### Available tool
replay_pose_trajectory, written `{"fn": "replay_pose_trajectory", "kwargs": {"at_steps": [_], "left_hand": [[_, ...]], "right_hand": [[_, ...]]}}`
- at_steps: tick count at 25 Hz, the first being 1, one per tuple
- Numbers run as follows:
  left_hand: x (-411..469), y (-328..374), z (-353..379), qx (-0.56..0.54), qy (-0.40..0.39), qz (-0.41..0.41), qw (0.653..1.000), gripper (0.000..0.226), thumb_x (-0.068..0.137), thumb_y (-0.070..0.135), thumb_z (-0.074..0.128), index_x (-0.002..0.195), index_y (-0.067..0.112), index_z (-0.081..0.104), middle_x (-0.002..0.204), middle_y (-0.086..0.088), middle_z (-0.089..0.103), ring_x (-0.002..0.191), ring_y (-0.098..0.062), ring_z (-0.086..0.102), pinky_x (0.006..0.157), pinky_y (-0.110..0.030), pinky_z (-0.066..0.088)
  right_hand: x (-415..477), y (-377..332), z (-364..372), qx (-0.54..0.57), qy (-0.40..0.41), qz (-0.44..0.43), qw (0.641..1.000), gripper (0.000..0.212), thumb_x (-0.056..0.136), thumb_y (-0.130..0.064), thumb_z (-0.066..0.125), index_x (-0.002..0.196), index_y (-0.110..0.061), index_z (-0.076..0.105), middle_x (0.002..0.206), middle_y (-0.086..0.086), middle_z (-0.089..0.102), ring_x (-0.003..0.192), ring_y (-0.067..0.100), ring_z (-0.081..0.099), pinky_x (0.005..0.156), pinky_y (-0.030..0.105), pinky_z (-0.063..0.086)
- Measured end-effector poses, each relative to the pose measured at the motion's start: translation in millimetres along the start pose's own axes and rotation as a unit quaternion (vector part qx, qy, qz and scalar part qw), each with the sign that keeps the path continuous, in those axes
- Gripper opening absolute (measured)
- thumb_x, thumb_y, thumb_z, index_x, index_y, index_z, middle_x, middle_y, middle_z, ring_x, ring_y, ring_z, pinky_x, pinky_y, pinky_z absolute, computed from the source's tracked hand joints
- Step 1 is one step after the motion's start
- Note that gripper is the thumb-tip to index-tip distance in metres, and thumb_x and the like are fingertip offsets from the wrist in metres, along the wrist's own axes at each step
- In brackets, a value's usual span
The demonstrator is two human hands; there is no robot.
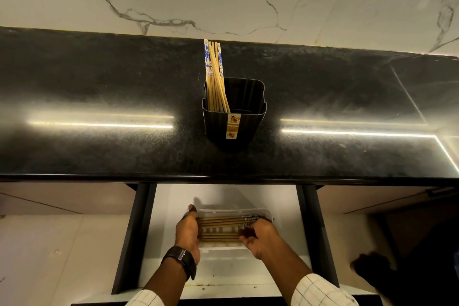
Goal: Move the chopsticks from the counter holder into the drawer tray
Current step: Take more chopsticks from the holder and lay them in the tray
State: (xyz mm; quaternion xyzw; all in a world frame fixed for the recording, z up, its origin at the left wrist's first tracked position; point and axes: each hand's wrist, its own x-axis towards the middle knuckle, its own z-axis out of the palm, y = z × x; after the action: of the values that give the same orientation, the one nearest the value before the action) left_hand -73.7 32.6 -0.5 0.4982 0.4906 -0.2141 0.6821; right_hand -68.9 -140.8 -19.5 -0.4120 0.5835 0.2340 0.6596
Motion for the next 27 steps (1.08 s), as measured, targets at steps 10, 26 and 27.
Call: {"fn": "replay_pose_trajectory", "kwargs": {"at_steps": [10, 26, 27], "left_hand": [[-5, 2, 0, -0.024, -0.016, 0.0, 1.0, 0.033, 0.105, 0.035, 0.048, 0.114, 0.009, 0.065, 0.102, -0.016, 0.071, 0.093, -0.032, 0.066, 0.073, -0.041, 0.053], [-123, 164, 43, -0.004, -0.135, 0.409, 0.903, 0.04, 0.103, 0.037, 0.051, 0.067, 0.021, 0.055, 0.058, 0.003, 0.053, 0.054, -0.012, 0.053, 0.05, -0.022, 0.047], [-124, 177, 47, 0.001, -0.128, 0.41, 0.903, 0.039, 0.103, 0.038, 0.052, 0.069, 0.02, 0.057, 0.06, 0.003, 0.057, 0.057, -0.013, 0.056, 0.053, -0.023, 0.05]], "right_hand": [[-23, -2, 2, 0.012, -0.033, -0.042, 0.999, 0.021, 0.102, 0.003, 0.049, 0.118, 0.01, 0.061, 0.1, 0.026, 0.068, 0.091, 0.034, 0.068, 0.079, 0.043, 0.061], [-203, -181, 77, -0.163, -0.11, -0.64, 0.742, 0.015, 0.096, -0.019, 0.068, 0.102, -0.006, 0.075, 0.085, 0.01, 0.077, 0.076, 0.024, 0.077, 0.07, 0.032, 0.064], [-205, -191, 84, -0.18, -0.113, -0.645, 0.734, 0.013, 0.095, -0.014, 0.069, 0.103, -0.006, 0.075, 0.086, 0.01, 0.077, 0.078, 0.024, 0.078, 0.072, 0.032, 0.064]]}}
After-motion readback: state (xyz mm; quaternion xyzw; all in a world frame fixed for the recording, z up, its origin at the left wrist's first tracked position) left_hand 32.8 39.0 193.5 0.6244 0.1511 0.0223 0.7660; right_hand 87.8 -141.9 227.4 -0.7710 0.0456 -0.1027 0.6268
